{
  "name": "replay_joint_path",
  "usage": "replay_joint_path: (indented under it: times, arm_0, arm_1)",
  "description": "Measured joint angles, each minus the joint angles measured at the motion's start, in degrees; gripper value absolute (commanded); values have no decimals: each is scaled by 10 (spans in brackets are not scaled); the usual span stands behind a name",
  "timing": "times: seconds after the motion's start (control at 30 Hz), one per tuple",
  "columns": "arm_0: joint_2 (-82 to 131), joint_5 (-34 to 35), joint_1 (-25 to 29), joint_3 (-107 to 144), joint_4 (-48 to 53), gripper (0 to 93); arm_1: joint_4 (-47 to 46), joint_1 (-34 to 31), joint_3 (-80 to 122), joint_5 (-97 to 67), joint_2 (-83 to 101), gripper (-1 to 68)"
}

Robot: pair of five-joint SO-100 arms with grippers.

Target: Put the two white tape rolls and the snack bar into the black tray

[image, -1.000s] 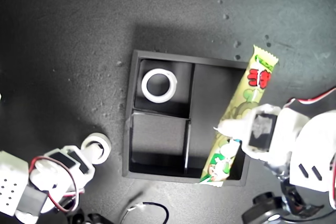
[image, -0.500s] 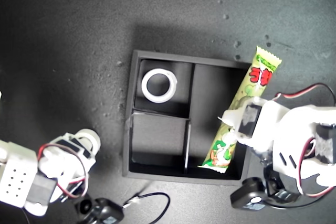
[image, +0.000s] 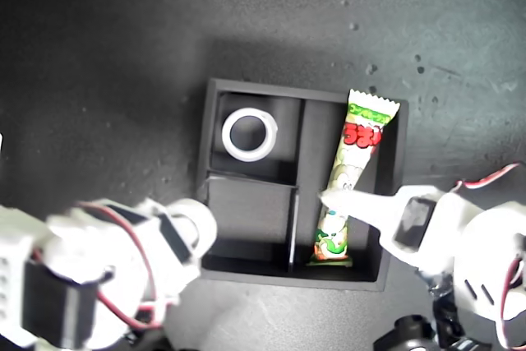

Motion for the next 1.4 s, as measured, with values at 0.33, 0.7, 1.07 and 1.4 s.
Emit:
replay_joint_path:
  times: [0.33, 0.7, 1.07, 1.4]
  arm_0:
    - [-229, 4, -10, -215, 13, 97]
    - [-239, -19, 14, -218, 13, 155]
    - [103, 11, -48, 12, 13, 3]
    - [592, -19, -178, 415, 7, 2]
  arm_1:
    - [91, 52, -195, 266, 47, -6]
    - [91, 122, -252, 326, 76, -6]
    - [91, 132, -192, 352, 203, -7]
    - [58, 136, 261, 409, 606, -7]
